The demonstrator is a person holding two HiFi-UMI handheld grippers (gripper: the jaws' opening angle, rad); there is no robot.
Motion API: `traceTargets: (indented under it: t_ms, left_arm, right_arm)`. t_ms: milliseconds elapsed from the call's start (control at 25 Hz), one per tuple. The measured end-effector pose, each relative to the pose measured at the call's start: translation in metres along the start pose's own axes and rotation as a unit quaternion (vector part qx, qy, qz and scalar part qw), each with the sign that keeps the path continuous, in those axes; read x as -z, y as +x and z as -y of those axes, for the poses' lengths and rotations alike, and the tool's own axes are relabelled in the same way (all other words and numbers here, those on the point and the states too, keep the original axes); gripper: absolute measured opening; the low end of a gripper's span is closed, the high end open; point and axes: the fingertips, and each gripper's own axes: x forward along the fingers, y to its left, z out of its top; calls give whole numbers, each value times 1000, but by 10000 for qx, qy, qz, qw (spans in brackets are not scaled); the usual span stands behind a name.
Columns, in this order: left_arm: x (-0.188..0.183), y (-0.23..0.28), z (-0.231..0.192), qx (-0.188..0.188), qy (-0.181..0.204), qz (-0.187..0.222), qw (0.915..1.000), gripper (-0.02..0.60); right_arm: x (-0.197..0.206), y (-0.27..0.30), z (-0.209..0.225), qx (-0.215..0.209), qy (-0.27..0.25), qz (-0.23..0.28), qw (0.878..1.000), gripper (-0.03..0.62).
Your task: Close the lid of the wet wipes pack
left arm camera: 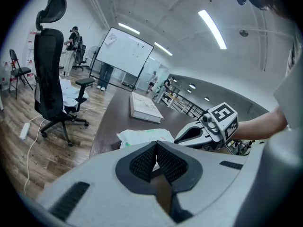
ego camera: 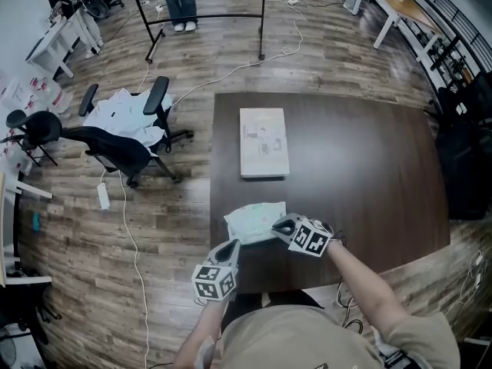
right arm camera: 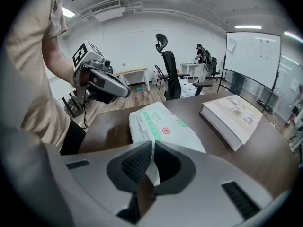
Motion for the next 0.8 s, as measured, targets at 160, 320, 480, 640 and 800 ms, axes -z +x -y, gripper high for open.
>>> traceTargets:
  t_ms: [160,320,480,640,800]
  left_arm:
    - [-4,1,1,49,29,33,10000,9]
    - [-8,0,3,89,34,88,9999,9]
    - [-13,-2,1,94,3,158,9998,9]
    - [-17,-7,-2,76,-28,234,9997,9]
    - [-18,-13,-7,43,-126,329,9994,9]
  right_arm:
    - [-2,-6,-4,-55,38,77,9999,23]
    - [-20,-17,-5,55,2,301,9995,23]
    - [-42,-26,-3,82,-64,365,9993,23]
    - [-56,-24,-2,56,-216,288,9993,23]
    - [-58,-7,-1,-76,-137,228,9996,23]
